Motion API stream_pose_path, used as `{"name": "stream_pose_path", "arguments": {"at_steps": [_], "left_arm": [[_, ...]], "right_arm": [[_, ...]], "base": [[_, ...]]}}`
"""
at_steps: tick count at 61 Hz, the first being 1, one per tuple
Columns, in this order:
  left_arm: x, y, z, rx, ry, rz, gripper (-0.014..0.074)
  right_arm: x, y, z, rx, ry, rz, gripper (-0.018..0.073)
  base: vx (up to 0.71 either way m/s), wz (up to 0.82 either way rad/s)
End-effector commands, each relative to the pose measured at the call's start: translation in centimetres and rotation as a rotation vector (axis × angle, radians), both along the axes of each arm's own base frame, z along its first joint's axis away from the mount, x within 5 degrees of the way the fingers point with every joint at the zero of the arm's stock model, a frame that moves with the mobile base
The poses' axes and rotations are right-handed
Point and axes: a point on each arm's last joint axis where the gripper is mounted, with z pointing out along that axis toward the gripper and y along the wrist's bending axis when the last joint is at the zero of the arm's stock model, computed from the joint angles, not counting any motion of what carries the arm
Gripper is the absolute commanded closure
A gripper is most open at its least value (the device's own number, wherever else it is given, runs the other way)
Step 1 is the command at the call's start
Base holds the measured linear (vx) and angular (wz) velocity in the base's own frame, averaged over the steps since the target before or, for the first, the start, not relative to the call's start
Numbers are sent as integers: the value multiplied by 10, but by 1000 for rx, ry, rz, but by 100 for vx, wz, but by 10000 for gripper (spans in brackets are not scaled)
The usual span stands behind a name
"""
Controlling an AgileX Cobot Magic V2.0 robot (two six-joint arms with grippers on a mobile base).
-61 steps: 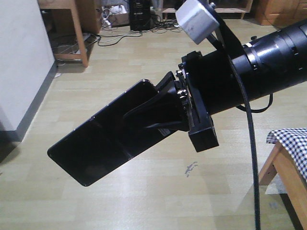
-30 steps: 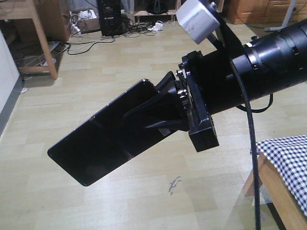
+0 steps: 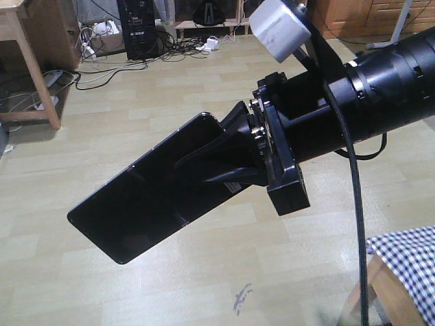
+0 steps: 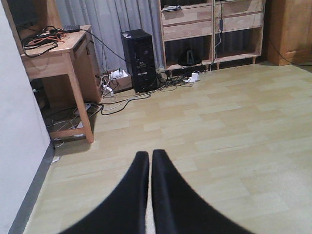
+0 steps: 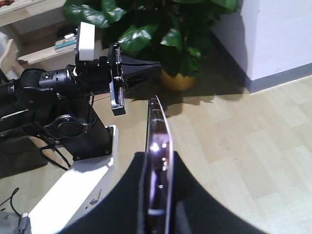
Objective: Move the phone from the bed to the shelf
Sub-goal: 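Carry the phone in the right gripper toward the wooden shelf unit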
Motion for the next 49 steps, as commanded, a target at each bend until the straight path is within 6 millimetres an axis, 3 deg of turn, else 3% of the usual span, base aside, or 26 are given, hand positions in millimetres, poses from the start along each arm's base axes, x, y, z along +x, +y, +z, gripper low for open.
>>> {"name": "stream_pose_path", "arguments": {"at_steps": [1,49], "left_arm": [[-1,0,15,-8,-107,0,595],[-1,0,15,-8,-107,0,595]], "right_arm": [[-15,-2,23,93,-9,50,562],[-15,-2,23,93,-9,50,562]], "base": [[38,-4],[40,-10]]}}
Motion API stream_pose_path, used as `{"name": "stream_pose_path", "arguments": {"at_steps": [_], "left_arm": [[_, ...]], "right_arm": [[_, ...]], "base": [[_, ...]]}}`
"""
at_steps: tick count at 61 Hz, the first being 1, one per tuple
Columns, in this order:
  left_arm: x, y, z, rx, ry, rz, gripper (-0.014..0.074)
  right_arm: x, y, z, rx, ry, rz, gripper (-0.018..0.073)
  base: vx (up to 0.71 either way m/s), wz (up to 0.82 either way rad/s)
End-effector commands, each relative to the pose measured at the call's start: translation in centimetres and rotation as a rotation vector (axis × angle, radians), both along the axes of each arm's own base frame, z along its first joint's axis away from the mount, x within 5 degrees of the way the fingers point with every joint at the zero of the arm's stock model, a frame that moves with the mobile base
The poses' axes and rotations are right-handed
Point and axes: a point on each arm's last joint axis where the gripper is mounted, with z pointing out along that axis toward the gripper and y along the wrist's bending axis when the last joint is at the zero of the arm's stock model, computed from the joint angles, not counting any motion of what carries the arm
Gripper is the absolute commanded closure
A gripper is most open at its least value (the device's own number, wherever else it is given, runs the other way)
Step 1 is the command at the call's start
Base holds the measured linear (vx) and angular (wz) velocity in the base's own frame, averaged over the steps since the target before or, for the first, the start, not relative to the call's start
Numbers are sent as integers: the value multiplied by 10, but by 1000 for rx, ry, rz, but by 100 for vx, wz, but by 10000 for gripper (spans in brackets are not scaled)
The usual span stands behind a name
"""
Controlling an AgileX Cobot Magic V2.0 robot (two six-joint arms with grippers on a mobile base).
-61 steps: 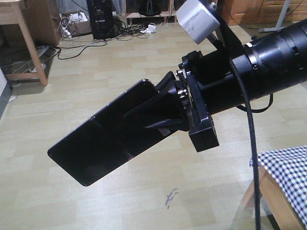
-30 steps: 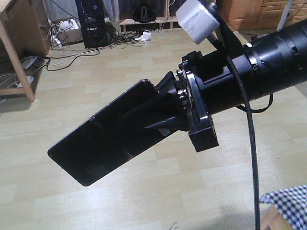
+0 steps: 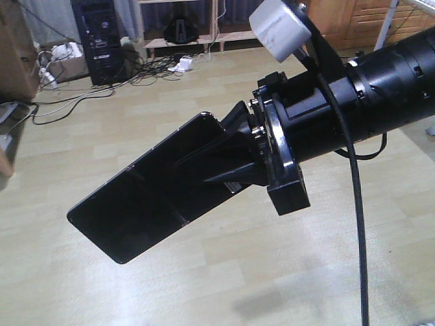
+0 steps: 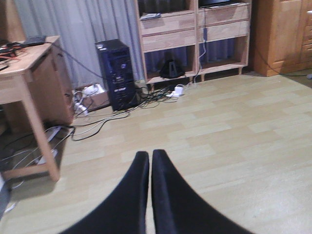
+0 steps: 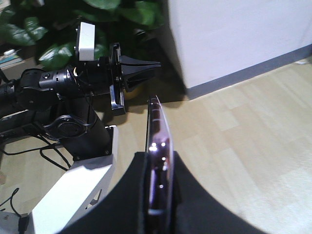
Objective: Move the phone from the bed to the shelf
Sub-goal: 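Carry the phone in the right gripper toward the wooden shelf unit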
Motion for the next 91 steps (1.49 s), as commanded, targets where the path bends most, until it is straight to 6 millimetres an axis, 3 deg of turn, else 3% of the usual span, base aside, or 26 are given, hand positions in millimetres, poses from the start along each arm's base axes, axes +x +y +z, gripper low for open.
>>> {"name": "stream_pose_path", "arguments": {"at_steps": [1,91], "left_arm": [[-1,0,15,-8,-107,0,595],[-1,0,15,-8,-107,0,595]], "right_arm": [[-15,-2,23,93,-9,50,562],[-15,-2,23,94,-8,50,562]], "base": [[40,-21],[42,-16]]}}
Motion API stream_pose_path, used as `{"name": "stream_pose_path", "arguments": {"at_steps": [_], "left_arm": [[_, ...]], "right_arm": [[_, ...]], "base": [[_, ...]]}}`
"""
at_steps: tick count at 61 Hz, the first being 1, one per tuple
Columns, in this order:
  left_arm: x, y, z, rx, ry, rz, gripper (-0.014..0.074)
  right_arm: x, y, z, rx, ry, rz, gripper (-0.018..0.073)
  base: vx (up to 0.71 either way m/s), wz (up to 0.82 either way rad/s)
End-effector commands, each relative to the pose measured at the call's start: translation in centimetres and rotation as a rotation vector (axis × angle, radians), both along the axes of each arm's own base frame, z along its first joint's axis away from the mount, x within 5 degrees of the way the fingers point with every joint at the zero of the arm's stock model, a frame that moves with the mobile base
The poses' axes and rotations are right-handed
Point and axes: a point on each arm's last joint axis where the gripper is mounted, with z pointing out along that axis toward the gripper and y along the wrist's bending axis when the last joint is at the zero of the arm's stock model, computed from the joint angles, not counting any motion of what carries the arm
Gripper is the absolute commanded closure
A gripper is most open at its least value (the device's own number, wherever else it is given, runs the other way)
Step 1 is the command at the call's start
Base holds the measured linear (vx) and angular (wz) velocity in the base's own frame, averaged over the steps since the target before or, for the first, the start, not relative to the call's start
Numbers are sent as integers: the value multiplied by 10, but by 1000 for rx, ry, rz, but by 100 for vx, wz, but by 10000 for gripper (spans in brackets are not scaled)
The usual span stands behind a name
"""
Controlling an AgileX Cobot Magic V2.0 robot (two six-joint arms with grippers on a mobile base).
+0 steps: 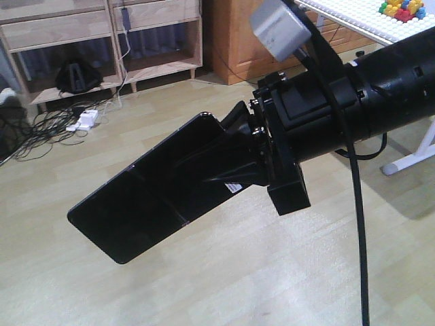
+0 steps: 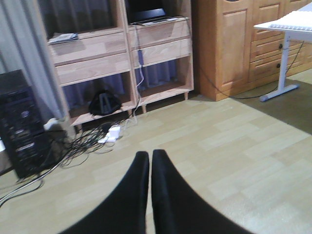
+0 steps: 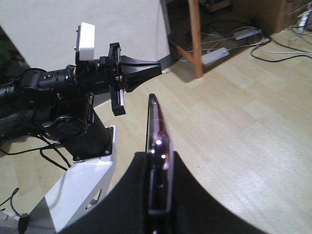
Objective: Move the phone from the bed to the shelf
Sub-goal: 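Carry the phone in the right gripper toward the wooden shelf unit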
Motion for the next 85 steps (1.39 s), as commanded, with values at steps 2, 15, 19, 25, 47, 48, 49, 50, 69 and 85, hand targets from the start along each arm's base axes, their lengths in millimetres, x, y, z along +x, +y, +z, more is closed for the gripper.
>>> {"name": "stream_pose_path", "arguments": {"at_steps": [2,15,19,25,47,48,49,50,69,85], "left_arm": [[-1,0,15,-8,-107,0,595],[-1,0,15,-8,-107,0,595],[-1,0,15,-8,-107,0,595],[-1,0,15,-8,-107,0,595],[-1,0,15,-8,-107,0,595],[-1,0,15,-8,-107,0,595],[-1,0,15,-8,-107,0,595],[-1,0,15,-8,-107,0,595],[-1,0,15,-8,-107,0,595],[-1,0,15,-8,-107,0,595]], "right_arm": [[-15,-2,23,94,-8,50,562],[-15,-2,23,94,-8,50,562],[-15,-2,23,94,-8,50,562],[-15,-2,23,94,-8,50,562],[-15,-2,23,94,-8,50,562],[-15,-2,23,94,-8,50,562],[-15,-2,23,94,-8,50,562],[-15,-2,23,94,-8,50,562],[-15,-2,23,94,-8,50,562],[-15,-2,23,94,-8,50,562]], "base": [[46,-17],[46,-18],[46,-18],[46,-16],[45,-10],[45,-7],[45,-7],[45,-6],[47,-3],[48,-2]]}}
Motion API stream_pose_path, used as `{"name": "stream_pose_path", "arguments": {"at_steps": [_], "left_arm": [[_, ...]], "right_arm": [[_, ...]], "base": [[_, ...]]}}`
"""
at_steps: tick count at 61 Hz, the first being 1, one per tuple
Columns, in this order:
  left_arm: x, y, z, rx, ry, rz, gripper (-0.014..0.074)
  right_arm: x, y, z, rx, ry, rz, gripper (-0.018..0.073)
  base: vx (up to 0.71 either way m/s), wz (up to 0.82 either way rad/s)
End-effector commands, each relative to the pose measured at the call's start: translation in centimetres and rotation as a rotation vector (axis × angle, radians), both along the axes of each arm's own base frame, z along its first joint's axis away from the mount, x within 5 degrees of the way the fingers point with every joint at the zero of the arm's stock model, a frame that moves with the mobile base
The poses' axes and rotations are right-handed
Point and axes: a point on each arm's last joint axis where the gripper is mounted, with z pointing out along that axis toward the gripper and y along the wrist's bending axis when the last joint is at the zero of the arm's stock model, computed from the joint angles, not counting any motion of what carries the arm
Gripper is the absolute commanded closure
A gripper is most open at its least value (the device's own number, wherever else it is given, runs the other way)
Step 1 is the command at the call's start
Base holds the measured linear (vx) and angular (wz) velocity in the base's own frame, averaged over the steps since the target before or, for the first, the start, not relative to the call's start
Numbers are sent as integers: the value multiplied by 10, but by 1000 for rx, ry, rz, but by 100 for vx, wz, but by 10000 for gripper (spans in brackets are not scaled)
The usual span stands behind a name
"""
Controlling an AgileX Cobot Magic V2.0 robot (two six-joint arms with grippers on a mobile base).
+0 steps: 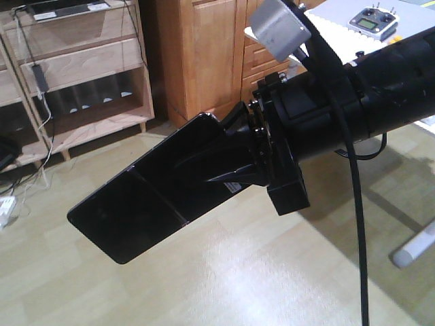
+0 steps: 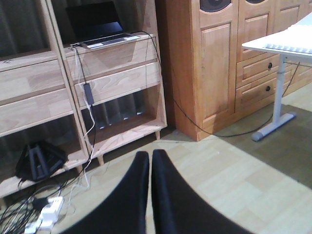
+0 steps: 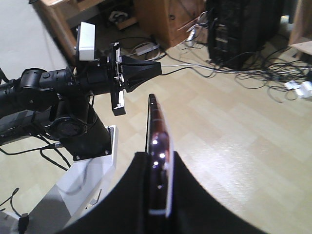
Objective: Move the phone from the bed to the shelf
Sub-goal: 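Carry the phone in the right gripper toward the wooden shelf unit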
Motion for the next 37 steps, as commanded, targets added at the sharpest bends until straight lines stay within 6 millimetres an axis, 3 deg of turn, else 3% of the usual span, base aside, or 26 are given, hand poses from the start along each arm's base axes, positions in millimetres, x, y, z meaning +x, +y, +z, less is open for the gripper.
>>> {"name": "stream_pose_path", "arguments": {"at_steps": [1,37], "left_arm": [[-1,0,15,-8,-107,0,595],[-1,0,15,-8,-107,0,595]], "right_arm": [[-15,-2,23,94,-8,50,562],[-15,-2,23,94,-8,50,562]], "base": [[49,-2],[48,0]]}}
